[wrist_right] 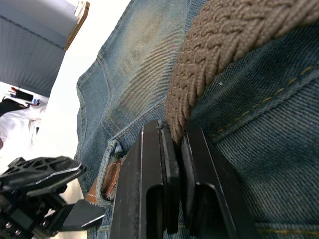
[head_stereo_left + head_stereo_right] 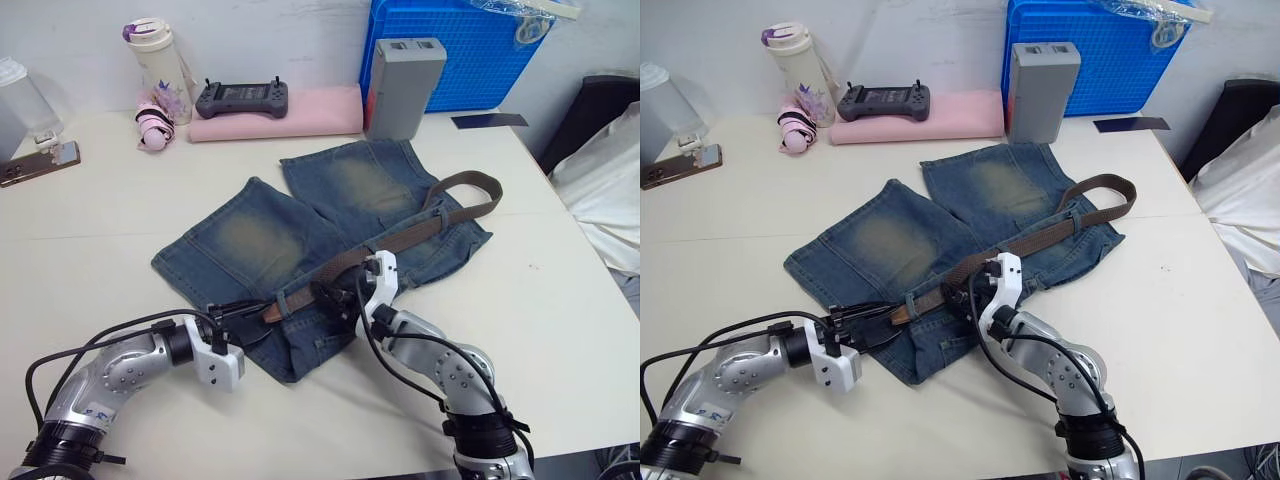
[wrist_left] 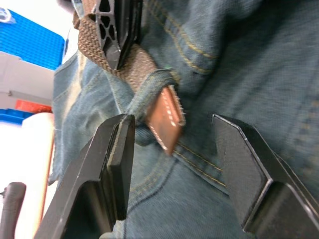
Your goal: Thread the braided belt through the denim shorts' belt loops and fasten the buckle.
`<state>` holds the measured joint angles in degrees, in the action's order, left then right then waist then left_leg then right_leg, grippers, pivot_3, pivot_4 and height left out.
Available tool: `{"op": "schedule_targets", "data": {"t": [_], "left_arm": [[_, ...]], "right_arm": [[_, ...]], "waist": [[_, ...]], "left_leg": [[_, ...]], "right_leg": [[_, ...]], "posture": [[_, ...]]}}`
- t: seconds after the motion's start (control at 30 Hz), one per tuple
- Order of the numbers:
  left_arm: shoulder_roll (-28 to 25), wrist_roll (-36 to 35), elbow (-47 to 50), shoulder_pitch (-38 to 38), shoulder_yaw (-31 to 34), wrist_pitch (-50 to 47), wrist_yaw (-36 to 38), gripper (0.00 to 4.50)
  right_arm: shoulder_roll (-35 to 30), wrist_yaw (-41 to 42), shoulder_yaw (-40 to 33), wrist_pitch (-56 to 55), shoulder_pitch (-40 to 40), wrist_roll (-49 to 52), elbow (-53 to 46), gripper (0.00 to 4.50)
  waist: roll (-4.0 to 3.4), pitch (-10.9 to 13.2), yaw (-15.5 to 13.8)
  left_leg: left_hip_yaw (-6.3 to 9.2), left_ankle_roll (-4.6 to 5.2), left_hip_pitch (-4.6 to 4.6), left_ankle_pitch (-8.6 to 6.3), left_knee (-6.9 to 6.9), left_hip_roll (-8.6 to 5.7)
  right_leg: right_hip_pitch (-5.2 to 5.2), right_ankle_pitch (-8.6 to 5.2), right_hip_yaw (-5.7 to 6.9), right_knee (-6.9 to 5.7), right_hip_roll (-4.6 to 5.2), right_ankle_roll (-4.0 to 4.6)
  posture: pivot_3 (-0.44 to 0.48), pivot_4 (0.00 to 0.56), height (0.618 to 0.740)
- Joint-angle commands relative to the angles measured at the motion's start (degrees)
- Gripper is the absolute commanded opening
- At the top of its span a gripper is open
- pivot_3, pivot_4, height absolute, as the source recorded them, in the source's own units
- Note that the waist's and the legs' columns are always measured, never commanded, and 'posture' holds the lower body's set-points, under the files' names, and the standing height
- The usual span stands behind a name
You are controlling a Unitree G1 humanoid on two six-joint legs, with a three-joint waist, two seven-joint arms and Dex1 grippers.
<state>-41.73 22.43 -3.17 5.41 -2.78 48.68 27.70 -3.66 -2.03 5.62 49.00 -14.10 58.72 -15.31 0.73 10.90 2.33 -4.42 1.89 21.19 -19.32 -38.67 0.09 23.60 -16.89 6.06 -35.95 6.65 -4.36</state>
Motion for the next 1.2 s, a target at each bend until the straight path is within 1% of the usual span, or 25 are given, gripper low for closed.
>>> {"op": "schedule_targets", "data": {"t": [0.03,0.1,0.17,0.2,0.23,0.27,0.3,0.47,0.53,0.57,0.6,0.63,0.67,0.7,0.73,0.77,0.83,0.9,0.93,1.0,1.07,1.1,1.17,1.2], "left_arm": [[-0.3,0.9,-0.3,0.5,-0.9,0.5,-1.4,2.51],[-0.5,1.1,-0.5,0.5,-1.1,0.5,-1.7,2.03],[-0.6,1.9,-0.7,0.7,-1.0,0.2,-2.3,1.11],[-0.6,2.3,-0.8,0.8,-0.9,-0.1,-2.5,1.02],[-0.6,2.4,-1.0,1.0,-1.0,-0.2,-2.7,0.42],[-0.7,2.7,-1.2,1.1,-1.0,-0.2,-3.0,0.12],[-0.8,2.9,-1.3,1.1,-1.0,-0.2,-3.2,0.03],[-1.3,4.8,-1.4,1.2,-0.6,-0.7,-5.0,0.03],[-1.3,5.0,-1.3,1.2,-0.7,-0.8,-5.5,0.0],[-1.3,5.0,-1.2,1.1,-0.8,-0.9,-5.6,0.0],[-1.4,5.1,-1.1,1.1,-0.8,-0.9,-5.7,0.0],[-1.4,5.2,-1.0,1.0,-0.9,-0.9,-5.9,0.0],[-1.4,5.2,-0.9,1.0,-0.9,-1.0,-6.0,0.0],[-1.5,5.2,-0.8,1.0,-0.9,-1.1,-6.1,0.0],[-1.5,5.3,-0.7,1.0,-1.0,-1.1,-6.2,0.0],[-1.5,5.3,-0.7,1.0,-1.0,-1.2,-6.2,0.0],[-1.6,5.2,-0.7,1.1,-1.1,-1.2,-6.4,0.0],[-1.7,5.1,-0.7,1.1,-1.2,-1.2,-6.5,0.0],[-1.8,5.0,-0.7,1.1,-1.3,-1.2,-6.5,0.0],[-1.7,4.9,-0.7,1.2,-1.5,-1.3,-6.5,0.0],[-1.7,5.0,-0.7,1.2,-1.6,-1.3,-6.7,0.0],[-1.7,5.0,-0.6,1.2,-1.6,-1.3,-6.7,0.0],[-1.8,4.8,-0.5,1.1,-1.6,-1.2,-6.7,0.0],[-1.9,4.7,-0.4,0.9,-1.6,-1.1,-6.7,0.0]], "right_arm": [[1.3,1.0,0.3,1.5,0.7,-0.3,-0.3,0.0],[1.5,1.0,0.0,1.7,0.8,-0.5,-0.5,0.0],[1.6,1.1,-0.3,2.0,0.9,-0.8,-0.7,0.0],[1.7,1.1,-0.4,2.1,0.9,-0.9,-0.7,0.0],[1.8,1.2,-0.6,2.3,0.9,-1.0,-0.8,0.0],[1.9,1.2,-0.7,2.4,1.0,-1.2,-0.9,0.0],[2.0,1.2,-0.8,2.5,1.0,-1.3,-1.0,0.0],[2.2,1.5,-1.3,2.8,1.1,-1.8,-1.3,0.0],[2.1,1.7,-1.7,2.8,1.1,-1.9,-1.5,0.81],[1.8,2.0,-2.2,2.9,1.2,-1.6,-1.9,1.05],[1.4,2.2,-2.9,3.1,1.2,-1.1,-2.6,1.47],[0.5,2.5,-3.9,3.5,1.3,-0.3,-3.9,1.87],[-0.5,2.9,-4.7,3.8,1.4,0.2,-5.2,2.39],[-2.0,3.5,-5.5,4.3,1.6,1.0,-7.3,2.7],[-3.9,4.4,-6.1,4.9,1.8,1.5,-9.6,3.15],[-5.7,5.1,-6.3,5.4,2.1,1.6,-11.4,3.15],[-11.3,7.0,-6.2,6.1,2.6,-0.4,-15.9,3.15],[-14.6,7.7,-6.1,6.2,2.7,-1.7,-17.8,3.15],[-16.3,7.8,-5.4,6.7,2.6,-2.9,-18.1,2.88],[-21.6,8.2,-0.8,6.6,2.0,-10.1,-18.4,2.36],[-22.6,7.9,1.0,6.3,1.6,-13.1,-17.9,1.4],[-22.6,7.8,1.2,6.1,1.4,-14.0,-17.7,0.82],[-23.3,7.9,2.0,5.9,0.9,-16.7,-17.9,0.02],[-24.0,7.8,2.4,6.1,0.7,-18.4,-17.9,0.02]], "waist": [[0.01,0.0,0.0],[0.0,0.0,0.0],[0.0,0.0,0.0],[0.01,0.0,-0.1],[0.0,0.0,-0.1],[-0.01,0.0,-0.2],[-0.02,0.0,-0.2],[-0.02,0.0,-0.4],[-0.02,0.0,-0.5],[-0.02,0.0,-0.6],[-0.03,0.0,-0.6],[-0.04,0.0,-0.6],[-0.04,0.0,-0.6],[-0.05,0.0,-0.7],[-0.05,0.0,-0.7],[-0.06,0.0,-0.7],[-0.09,0.0,-0.9],[-0.09,0.0,-0.9],[-0.08,0.0,-0.9],[-0.08,0.0,-0.9],[-0.08,0.0,-0.9],[-0.09,0.0,-0.9],[-0.1,0.0,-0.9],[-0.1,0.0,-0.9]], "left_leg": [[0.0,0.0,0.0,0.0,0.02,0.0],[0.0,-0.01,-0.01,0.01,0.04,0.0],[0.0,-0.02,0.0,0.01,0.04,0.0],[0.0,-0.02,0.0,0.01,0.04,0.0],[0.0,-0.02,-0.02,0.01,0.04,0.0],[0.0,-0.01,-0.02,0.01,0.04,-0.01],[0.0,-0.01,-0.04,0.01,0.04,-0.01],[0.0,-0.04,-0.07,0.02,0.1,-0.01],[0.0,-0.05,-0.08,0.04,0.14,-0.01],[0.0,-0.06,-0.08,0.05,0.15,-0.01],[0.0,-0.07,-0.08,0.06,0.22,-0.01],[0.0,-0.07,-0.08,0.07,0.26,-0.01],[0.0,-0.07,-0.08,0.07,0.27,-0.01],[0.0,-0.07,-0.08,0.07,0.28,-0.01],[0.0,-0.06,-0.05,0.07,0.27,-0.02],[0.0,-0.06,-0.04,0.07,0.27,-0.02],[0.01,-0.02,-0.01,0.05,0.28,-0.05],[0.01,0.01,0.01,0.04,0.32,-0.08],[0.01,0.0,0.0,0.04,0.35,-0.08],[0.01,-0.01,-0.01,0.05,0.36,-0.08],[0.01,-0.02,-0.04,0.06,0.35,-0.09],[0.01,-0.04,-0.03,0.08,0.36,-0.08],[0.01,-0.07,-0.05,0.1,0.37,-0.08],[0.01,-0.07,-0.05,0.11,0.37,-0.08]], "right_leg": [[0.0,0.0,0.0,0.0,0.0,0.0],[0.0,0.0,0.01,0.0,0.0,0.0],[0.01,0.0,0.02,0.0,0.0,0.0],[0.01,0.0,0.02,0.0,0.0,0.0],[-0.01,0.0,0.01,0.01,0.0,0.0],[-0.01,0.0,0.01,0.01,0.01,0.0],[-0.01,0.0,0.01,0.01,0.01,0.0],[-0.01,0.0,0.01,0.0,0.01,0.0],[-0.01,0.0,0.01,0.0,0.01,0.01],[0.0,0.0,0.01,-0.01,0.01,0.01],[0.01,0.0,0.02,0.0,0.01,0.01],[0.02,0.0,0.02,0.02,0.01,0.01],[0.02,0.0,0.02,0.02,0.01,0.02],[0.02,0.0,0.02,0.03,0.01,0.01],[0.03,0.0,0.03,0.04,0.02,0.01],[0.03,0.0,0.03,0.05,0.03,0.01],[0.03,0.0,0.05,0.1,0.06,0.01],[0.03,0.0,0.05,0.17,0.09,0.01],[0.03,0.0,0.06,0.2,0.09,0.01],[0.02,0.0,0.09,0.21,0.09,0.01],[0.02,0.0,0.08,0.2,0.09,0.01],[0.02,0.0,0.09,0.21,0.09,0.01],[0.03,0.0,0.09,0.21,0.09,0.01],[0.03,0.0,0.09,0.19,0.09,0.01]], "posture": [[0.0,0.15,0.724],[0.0,0.15,0.724],[0.0,0.15,0.724],[0.0,0.15,0.724],[0.0,0.15,0.724],[0.0,0.15,0.724],[0.0,0.15,0.724],[0.0,0.15,0.724],[0.0,0.15,0.724],[0.0,0.15,0.724],[0.0,0.15,0.724],[0.0,0.15,0.724],[0.0,0.15,0.724],[0.0,0.15,0.724],[0.0,0.15,0.724],[0.0,0.15,0.724],[0.0,0.15,0.724],[0.0,0.15,0.724],[0.0,0.15,0.724],[0.0,0.15,0.724],[0.0,0.15,0.724],[0.0,0.15,0.724],[0.0,0.15,0.724],[0.0,0.15,0.724]]}}
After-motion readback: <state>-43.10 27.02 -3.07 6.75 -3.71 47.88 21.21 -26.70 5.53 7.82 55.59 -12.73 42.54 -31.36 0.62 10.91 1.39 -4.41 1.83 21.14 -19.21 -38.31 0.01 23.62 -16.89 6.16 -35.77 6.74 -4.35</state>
